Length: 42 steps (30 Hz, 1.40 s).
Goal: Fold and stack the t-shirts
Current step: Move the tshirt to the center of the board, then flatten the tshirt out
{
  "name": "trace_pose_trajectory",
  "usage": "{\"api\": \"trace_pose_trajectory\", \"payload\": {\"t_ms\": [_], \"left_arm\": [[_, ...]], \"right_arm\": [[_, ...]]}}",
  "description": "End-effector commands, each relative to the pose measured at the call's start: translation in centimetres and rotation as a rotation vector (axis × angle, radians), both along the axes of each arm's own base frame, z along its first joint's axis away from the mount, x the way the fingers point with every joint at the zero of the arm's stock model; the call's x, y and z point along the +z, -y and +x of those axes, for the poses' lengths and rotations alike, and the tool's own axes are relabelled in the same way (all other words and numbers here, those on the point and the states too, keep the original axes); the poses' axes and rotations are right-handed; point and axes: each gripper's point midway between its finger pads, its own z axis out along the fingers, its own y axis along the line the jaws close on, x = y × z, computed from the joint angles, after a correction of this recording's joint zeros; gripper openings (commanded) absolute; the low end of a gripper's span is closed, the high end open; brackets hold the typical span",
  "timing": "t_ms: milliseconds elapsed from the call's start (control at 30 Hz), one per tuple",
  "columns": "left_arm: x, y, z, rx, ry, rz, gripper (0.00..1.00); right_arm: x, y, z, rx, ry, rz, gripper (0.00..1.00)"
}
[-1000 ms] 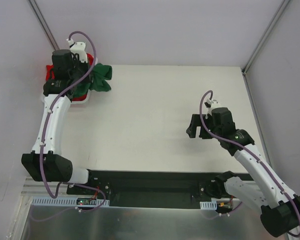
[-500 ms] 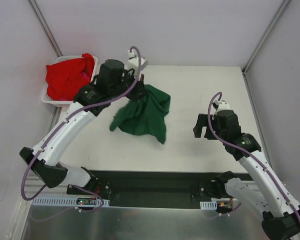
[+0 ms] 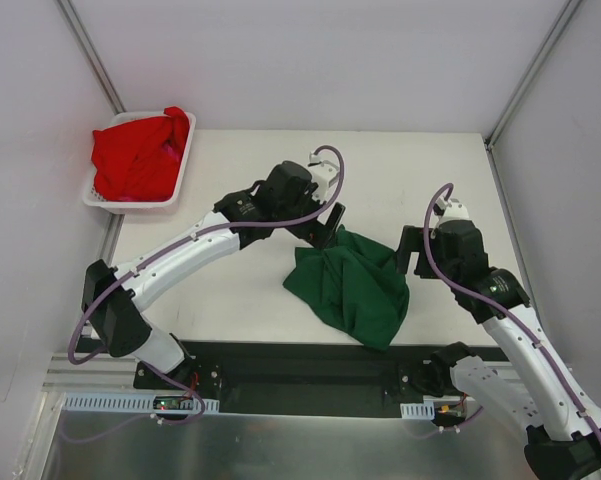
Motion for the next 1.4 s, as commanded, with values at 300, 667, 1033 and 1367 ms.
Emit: {"api": "trace_pose_trajectory", "payload": {"t_ms": [300, 667, 1033, 1367], "left_arm": [[-7.1, -1.9, -0.7, 0.092, -0.027, -0.013, 0.99], [-11.9, -1.7, -2.3, 0.07, -0.101, -0.003, 0.95], [-17.2, -1.5, -4.0, 0.058, -0.173, 0.01, 0.82], [-18.4, -1.5, -3.5, 0.071, -0.157, 0.04, 0.24]], "right_arm": [[2.1, 0.3, 0.1, -0.013, 0.051, 0.011, 0.96], [1.7, 0.4, 0.1, -0.01, 0.041, 0.002, 0.96], [1.3, 0.3, 0.0, -0.008, 0.029, 0.005, 0.96], [1.1, 0.2, -0.1, -0.007, 0.024, 0.009, 0.96]]}}
